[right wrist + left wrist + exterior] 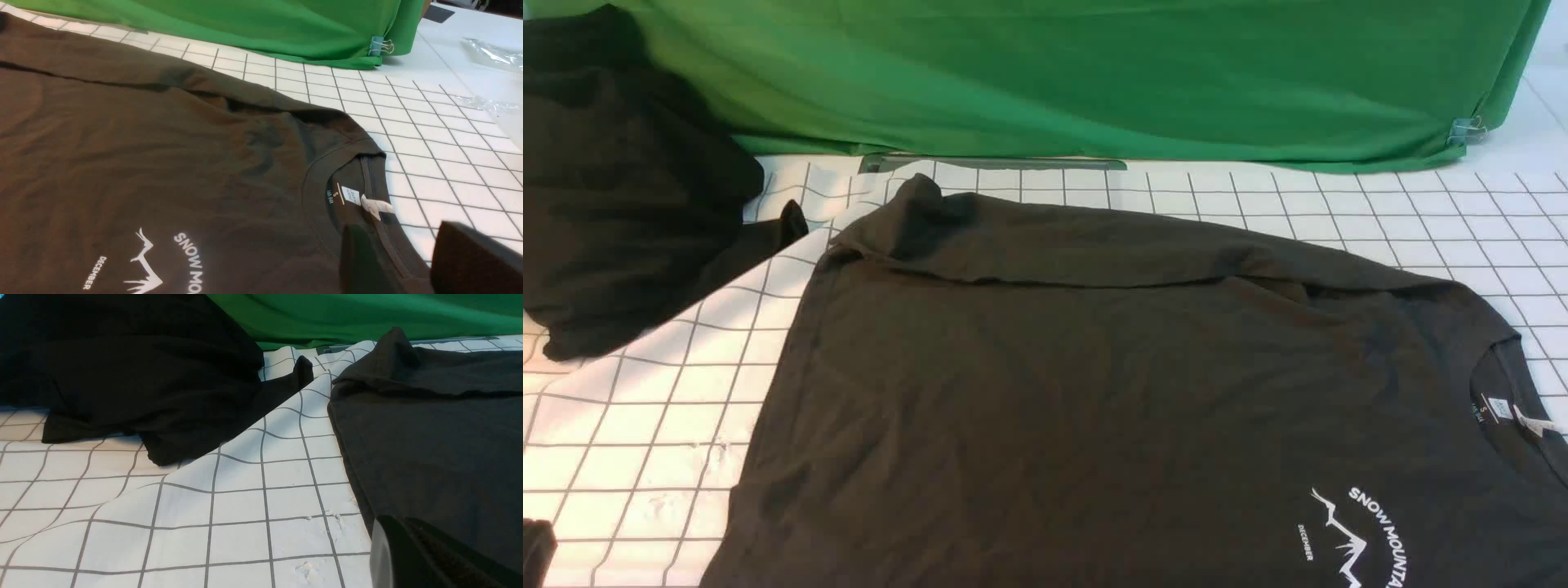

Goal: Fold a long-sleeved shirt over a white checkered tablecloth.
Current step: 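Grasp the left edge of the dark T-shirt lying flat on the table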

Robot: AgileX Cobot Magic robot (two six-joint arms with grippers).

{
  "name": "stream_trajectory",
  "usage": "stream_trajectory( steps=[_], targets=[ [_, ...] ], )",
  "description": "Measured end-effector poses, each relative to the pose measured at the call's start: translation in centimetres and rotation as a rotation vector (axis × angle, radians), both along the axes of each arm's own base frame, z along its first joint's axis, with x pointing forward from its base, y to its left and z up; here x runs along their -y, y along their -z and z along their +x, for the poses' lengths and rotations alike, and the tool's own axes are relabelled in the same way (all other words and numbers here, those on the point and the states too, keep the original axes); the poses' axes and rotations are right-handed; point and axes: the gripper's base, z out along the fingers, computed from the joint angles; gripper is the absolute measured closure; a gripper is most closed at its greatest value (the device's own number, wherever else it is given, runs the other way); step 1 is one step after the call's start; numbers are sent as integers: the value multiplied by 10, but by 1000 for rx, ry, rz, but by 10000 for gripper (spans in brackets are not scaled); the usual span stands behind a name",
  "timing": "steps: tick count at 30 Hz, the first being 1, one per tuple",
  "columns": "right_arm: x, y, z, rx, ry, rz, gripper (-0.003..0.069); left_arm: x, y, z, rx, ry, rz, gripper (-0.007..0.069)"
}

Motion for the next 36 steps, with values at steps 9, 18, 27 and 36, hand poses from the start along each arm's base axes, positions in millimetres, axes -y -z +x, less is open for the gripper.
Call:
stream_trajectory(
  steps=[9, 18, 27, 36],
  targets=[
    [0, 0, 0, 0, 0, 0, 412, 0, 0, 0, 0, 0, 0, 622],
    [0, 0, 0, 0, 0, 0, 412, 0, -2, 0, 27, -4, -11, 622],
    [0, 0, 0, 0, 0, 0, 412, -8, -36, -3, 431, -55, -561, 622],
    [0, -1, 0, 11, 1, 35, 412, -19, -66, -17, 799, -20, -828, 622]
  ],
)
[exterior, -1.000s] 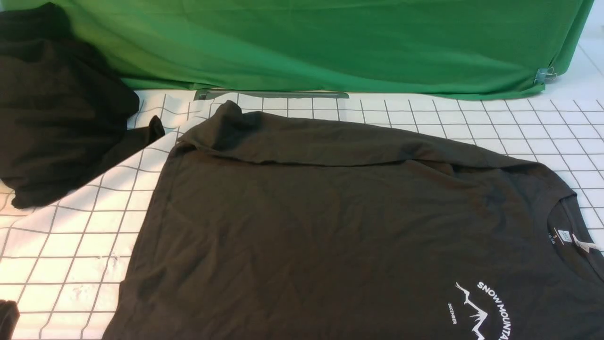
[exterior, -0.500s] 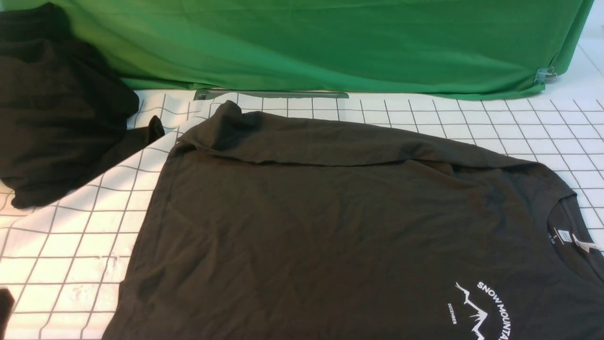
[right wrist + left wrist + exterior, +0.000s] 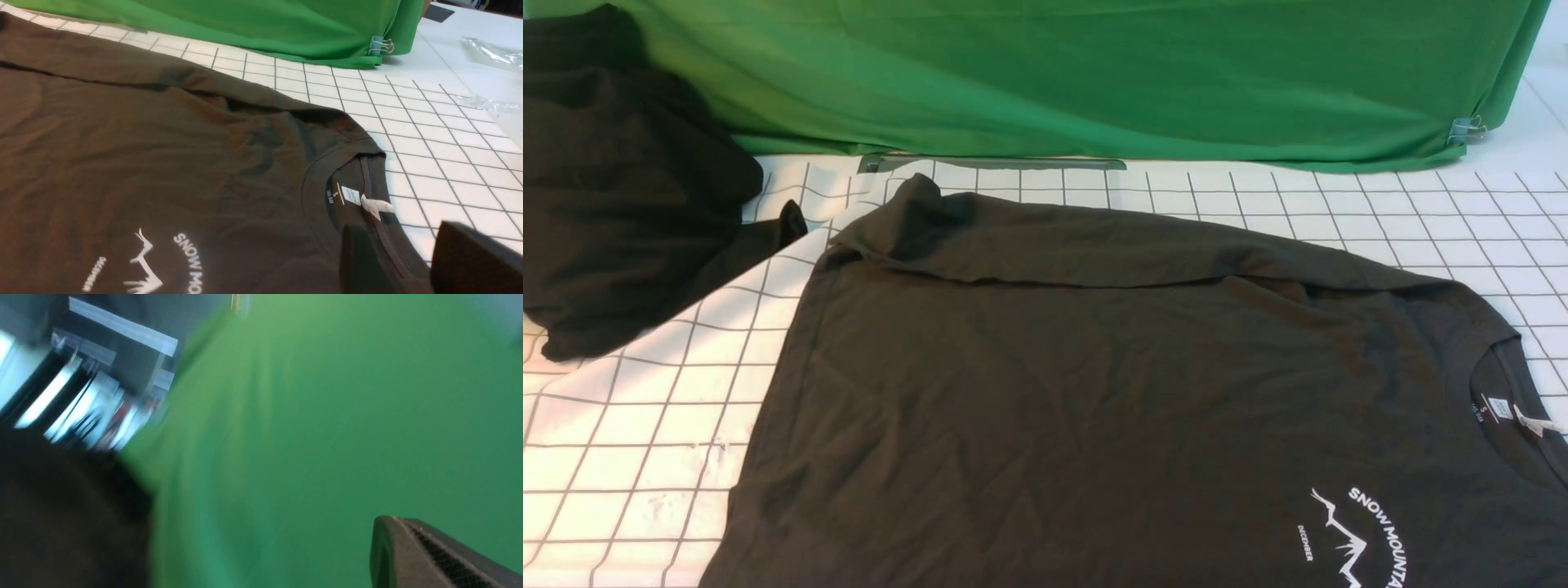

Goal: Fold a long-sleeved shirt over a white checkered tablecloth.
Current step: 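Grasp the left edge of the dark T-shirt lying flat on the table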

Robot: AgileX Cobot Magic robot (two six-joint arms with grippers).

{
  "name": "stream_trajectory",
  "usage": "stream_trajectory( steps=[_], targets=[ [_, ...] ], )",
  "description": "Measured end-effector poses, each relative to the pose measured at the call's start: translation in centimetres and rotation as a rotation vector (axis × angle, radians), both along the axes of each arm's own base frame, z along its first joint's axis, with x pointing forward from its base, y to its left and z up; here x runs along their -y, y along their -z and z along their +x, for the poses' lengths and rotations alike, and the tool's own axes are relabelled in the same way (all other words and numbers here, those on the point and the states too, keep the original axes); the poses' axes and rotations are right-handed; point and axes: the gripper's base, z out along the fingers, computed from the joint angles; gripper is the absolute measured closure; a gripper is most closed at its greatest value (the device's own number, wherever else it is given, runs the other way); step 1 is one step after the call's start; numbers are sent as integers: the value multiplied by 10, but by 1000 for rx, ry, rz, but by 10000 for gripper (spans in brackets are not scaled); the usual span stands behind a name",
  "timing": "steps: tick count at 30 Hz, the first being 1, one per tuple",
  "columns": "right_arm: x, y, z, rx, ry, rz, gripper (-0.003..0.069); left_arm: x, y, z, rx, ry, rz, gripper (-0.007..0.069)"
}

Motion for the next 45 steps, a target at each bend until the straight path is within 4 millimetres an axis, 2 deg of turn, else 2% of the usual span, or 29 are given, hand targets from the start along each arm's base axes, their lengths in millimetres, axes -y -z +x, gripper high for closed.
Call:
stream_trajectory(
  steps=[3, 4, 5, 7, 8, 9, 10, 11, 12, 15, 16, 17, 18, 19, 21, 23, 24, 25, 26, 27, 29, 30, 31, 34, 35, 39, 41, 44, 45],
  targets=[
    [-2, -10, 1, 101, 4, 232, 412, 7, -35, -6, 29, 98, -14, 622],
    [-1, -16, 1, 160, 8, 384, 412, 12, -54, -5, -37, 145, 8, 622],
    [-1, -20, 1, 201, 8, 445, 412, 15, -67, -5, -93, 163, 37, 622],
    [1, -29, 0, 292, 4, 614, 412, 19, -98, 4, -299, 180, 113, 622],
    [2, -31, -1, 308, 3, 636, 412, 20, -98, 7, -350, 186, 120, 622],
    [3, -35, -2, 359, -4, 689, 412, 22, -109, 20, -536, 186, 204, 622],
    [3, -36, -2, 366, -5, 694, 412, 22, -114, 24, -564, 188, 216, 622],
    [4, -39, -3, 403, -10, 708, 412, 23, -115, 39, -757, 211, 292, 622],
    [4, -41, -3, 419, -11, 710, 412, 24, -116, 52, -877, 230, 354, 622],
    [5, -43, -4, 449, -15, 716, 412, 27, -92, 97, -1304, 379, 475, 622],
    [5, -43, -4, 454, -16, 722, 412, 27, -90, 99, -1327, 390, 479, 622],
    [5, -45, -5, 469, -21, 754, 412, 29, -72, 116, -1469, 472, 493, 622],
    [5, -45, -5, 470, -23, 767, 412, 29, -66, 121, -1503, 497, 505, 622],
    [4, -45, -4, 438, -31, 796, 412, 32, -44, 135, -1622, 595, 506, 624],
    [-1, -48, -4, 306, -46, 760, 428, 38, -21, 143, -1725, 683, 519, 629],
    [-6, -69, -6, 148, -77, 636, 499, 52, 0, 146, -1811, 749, 578, 630],
    [-6, -67, -6, 128, -79, 622, 509, 51, 1, 146, -1815, 745, 576, 630],
    [-11, -86, -5, 2, -120, 518, 594, 67, 14, 141, -1853, 771, 651, 630],
    [-11, -88, -5, -12, -119, 507, 594, 67, 15, 141, -1859, 764, 646, 630],
    [-16, -100, 1, -156, -164, 407, 634, 82, 22, 137, -1866, 770, 718, 630],
    [-24, -114, 12, -294, -214, 313, 647, 93, 29, 133, -1867, 757, 774, 630],
    [-25, -115, 13, -310, -226, 301, 648, 95, 30, 132, -1866, 757, 796, 630],
    [-34, -123, 25, -414, -271, 213, 650, 102, 36, 130, -1859, 744, 862, 630],
    [-43, -127, 37, -496, -319, 144, 650, 106, 42, 130, -1852, 733, 911, 623],
    [-51, -127, 46, -539, -348, 111, 651, 107, 48, 132, -1846, 726, 925, 605],
    [-62, -124, 56, -586, -388, 79, 651, 109, 62, 137, -1881, 702, 941, 531],
    [-68, -121, 60, -603, -411, 64, 651, 110, 71, 142, -1906, 689, 933, 428],
    [-70, -122, 61, -588, -421, 68, 649, 112, 79, 145, -1925, 688, 934, 340],
    [-70, -123, 61, -576, -422, 80, 648, 113, 83, 147, -1939, 690, 935, 285]
  ],
)
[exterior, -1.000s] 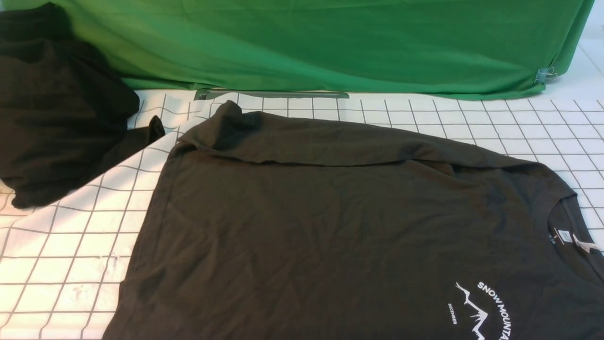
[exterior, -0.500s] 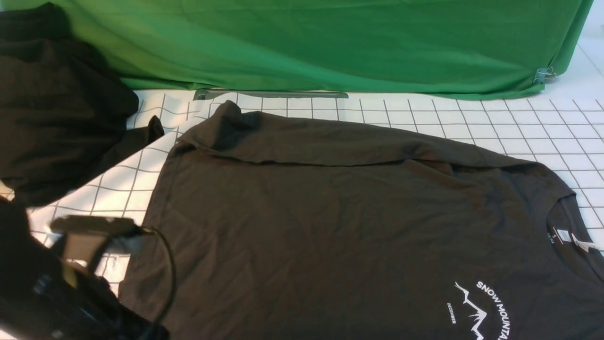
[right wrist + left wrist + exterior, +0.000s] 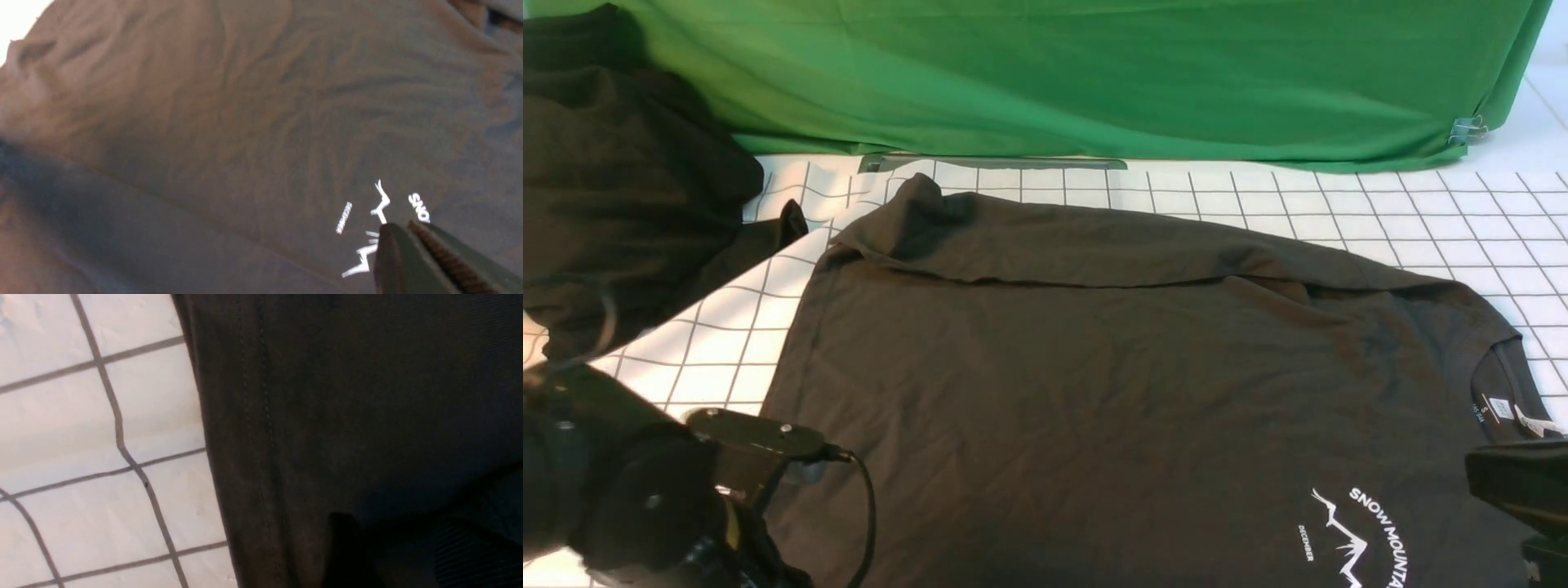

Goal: Fold a long-sleeved shirt over a white checkered tablecloth.
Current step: 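Grasp the left edge of the dark T-shirt lying flat on the table, then fold the left side of the black T-shirt inward over its body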

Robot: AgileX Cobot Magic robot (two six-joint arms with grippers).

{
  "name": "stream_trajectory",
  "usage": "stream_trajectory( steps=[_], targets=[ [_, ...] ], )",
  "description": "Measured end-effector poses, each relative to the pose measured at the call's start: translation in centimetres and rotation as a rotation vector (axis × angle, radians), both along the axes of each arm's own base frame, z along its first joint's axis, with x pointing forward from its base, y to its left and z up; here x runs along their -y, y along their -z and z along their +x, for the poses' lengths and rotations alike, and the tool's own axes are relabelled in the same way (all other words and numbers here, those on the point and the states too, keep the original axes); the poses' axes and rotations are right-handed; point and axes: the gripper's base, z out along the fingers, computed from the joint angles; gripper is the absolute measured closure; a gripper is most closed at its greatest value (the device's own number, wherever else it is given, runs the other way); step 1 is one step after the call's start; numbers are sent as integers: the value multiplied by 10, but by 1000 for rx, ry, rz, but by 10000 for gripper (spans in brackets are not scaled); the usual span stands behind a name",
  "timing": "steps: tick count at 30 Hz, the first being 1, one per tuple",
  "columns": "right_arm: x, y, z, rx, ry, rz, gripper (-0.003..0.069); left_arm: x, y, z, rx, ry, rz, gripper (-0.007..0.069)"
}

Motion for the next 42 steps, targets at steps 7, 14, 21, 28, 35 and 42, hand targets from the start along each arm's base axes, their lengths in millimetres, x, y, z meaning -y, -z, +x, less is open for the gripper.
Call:
stream_trajectory(
  steps=[7, 14, 21, 28, 35, 42],
  targets=[
    [-1, -2, 1, 13, 9, 19, 643, 3, 11, 2, -46, -18, 8, 228],
    [-1, -2, 1, 19, 9, 23, 634, 8, 11, 1, -75, -19, -40, 514],
    [-1, -2, 1, 19, 9, 23, 628, 11, -10, 3, -90, 35, -46, 603],
    [-1, -4, 2, 33, 10, 31, 616, 25, -94, 36, 190, 182, -107, 605],
    [-2, -6, 4, 49, 24, 58, 608, 34, -134, 83, 360, 227, -16, 605],
    [-2, -6, 4, 54, 26, 64, 606, 27, -133, 149, 364, 123, -24, 605]
  ],
)
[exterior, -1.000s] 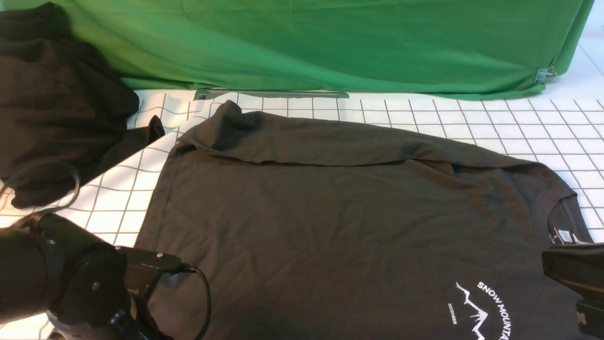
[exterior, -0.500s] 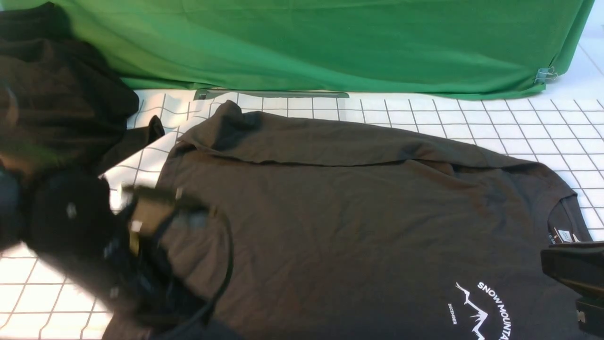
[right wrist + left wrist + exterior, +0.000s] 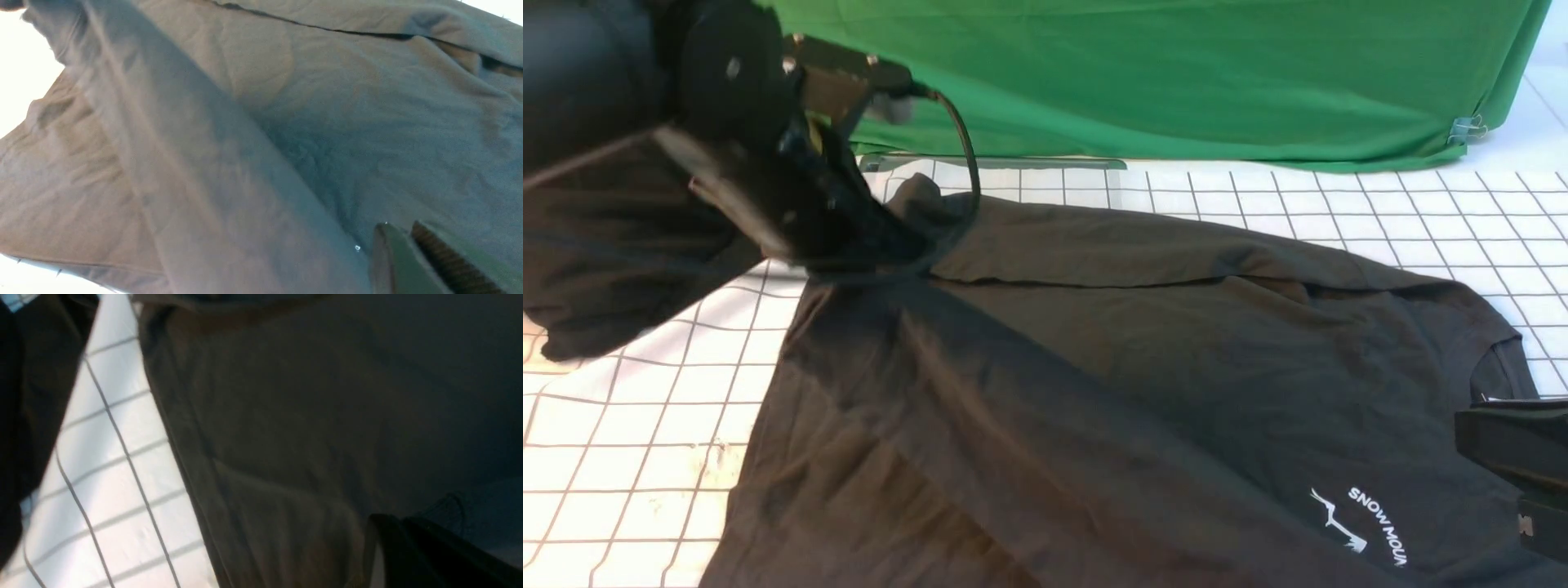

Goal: Fold a long-sleeved shirt over a white checkered tablecloth.
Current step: 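Fold the left side of the black T-shirt inward over its body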

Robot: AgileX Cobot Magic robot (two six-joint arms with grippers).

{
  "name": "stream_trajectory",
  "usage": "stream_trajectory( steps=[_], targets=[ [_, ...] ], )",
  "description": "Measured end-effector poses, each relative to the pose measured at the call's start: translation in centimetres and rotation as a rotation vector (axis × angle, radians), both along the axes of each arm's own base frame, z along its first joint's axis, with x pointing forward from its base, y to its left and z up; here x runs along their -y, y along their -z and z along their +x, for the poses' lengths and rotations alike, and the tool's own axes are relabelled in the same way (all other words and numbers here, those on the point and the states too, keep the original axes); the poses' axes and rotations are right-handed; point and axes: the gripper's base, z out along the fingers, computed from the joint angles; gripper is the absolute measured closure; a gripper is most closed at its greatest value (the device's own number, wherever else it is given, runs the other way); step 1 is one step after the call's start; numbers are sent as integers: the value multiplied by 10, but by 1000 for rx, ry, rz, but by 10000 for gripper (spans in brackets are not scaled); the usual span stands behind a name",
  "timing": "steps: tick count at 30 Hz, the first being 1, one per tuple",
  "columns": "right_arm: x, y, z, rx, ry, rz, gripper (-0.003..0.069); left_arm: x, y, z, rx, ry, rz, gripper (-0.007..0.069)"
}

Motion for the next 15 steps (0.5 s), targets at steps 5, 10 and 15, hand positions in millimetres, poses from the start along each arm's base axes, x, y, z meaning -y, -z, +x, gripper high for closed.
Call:
stream_trajectory(
  steps=[5, 10, 15],
  targets=[
    [0, 0, 0, 0, -1, -2, 600, -2, 22, 39, -36, -8, 24, 605],
    [0, 6, -3, -52, -40, -54, 595, -5, 43, 64, -96, -36, 44, 605],
    [-7, 19, -5, -187, -120, -108, 595, -5, 54, 73, -94, -29, 80, 605]
  ],
)
